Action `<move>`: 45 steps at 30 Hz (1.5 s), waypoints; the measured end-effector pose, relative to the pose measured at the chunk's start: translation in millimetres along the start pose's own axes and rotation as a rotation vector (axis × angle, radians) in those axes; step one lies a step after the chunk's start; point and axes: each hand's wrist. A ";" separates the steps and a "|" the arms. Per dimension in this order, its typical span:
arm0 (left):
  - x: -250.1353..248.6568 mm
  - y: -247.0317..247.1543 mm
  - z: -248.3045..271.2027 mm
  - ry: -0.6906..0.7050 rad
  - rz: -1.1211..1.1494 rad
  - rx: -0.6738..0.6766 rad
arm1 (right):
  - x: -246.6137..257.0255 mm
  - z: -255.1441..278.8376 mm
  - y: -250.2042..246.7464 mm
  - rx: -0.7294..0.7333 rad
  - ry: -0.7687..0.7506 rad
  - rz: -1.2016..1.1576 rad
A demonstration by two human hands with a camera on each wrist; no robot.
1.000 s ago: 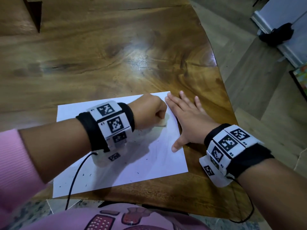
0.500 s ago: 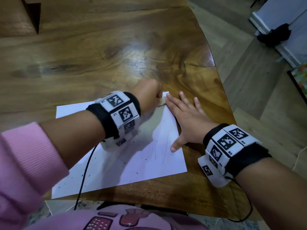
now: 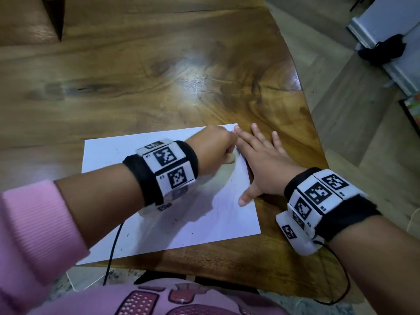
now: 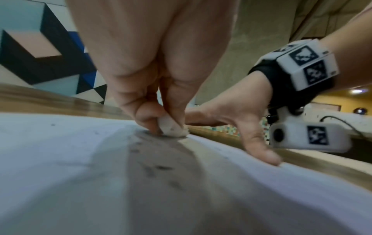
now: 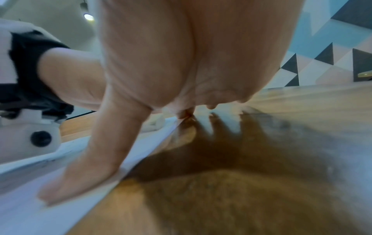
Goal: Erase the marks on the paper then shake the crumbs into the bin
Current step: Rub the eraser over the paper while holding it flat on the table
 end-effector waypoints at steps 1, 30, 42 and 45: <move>-2.7 2.0 7.9 0.033 -0.004 0.039 | 0.3 0.1 -0.3 0.000 0.001 -0.005; 32.4 -4.8 18.7 -0.217 0.127 -0.195 | 6.2 3.4 -4.0 0.021 -0.039 0.061; 25.0 -0.4 29.6 -0.072 0.099 -0.081 | 5.6 5.0 -1.7 0.041 -0.050 0.040; 14.7 10.7 68.5 0.072 0.172 0.025 | 4.9 5.0 -0.7 0.042 -0.050 0.040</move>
Point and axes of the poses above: each hand's wrist, its own z-axis away from the middle knuckle, its own y-axis out of the palm, x = y × z, and after that the axes turned 15 degrees about -x, right-handed
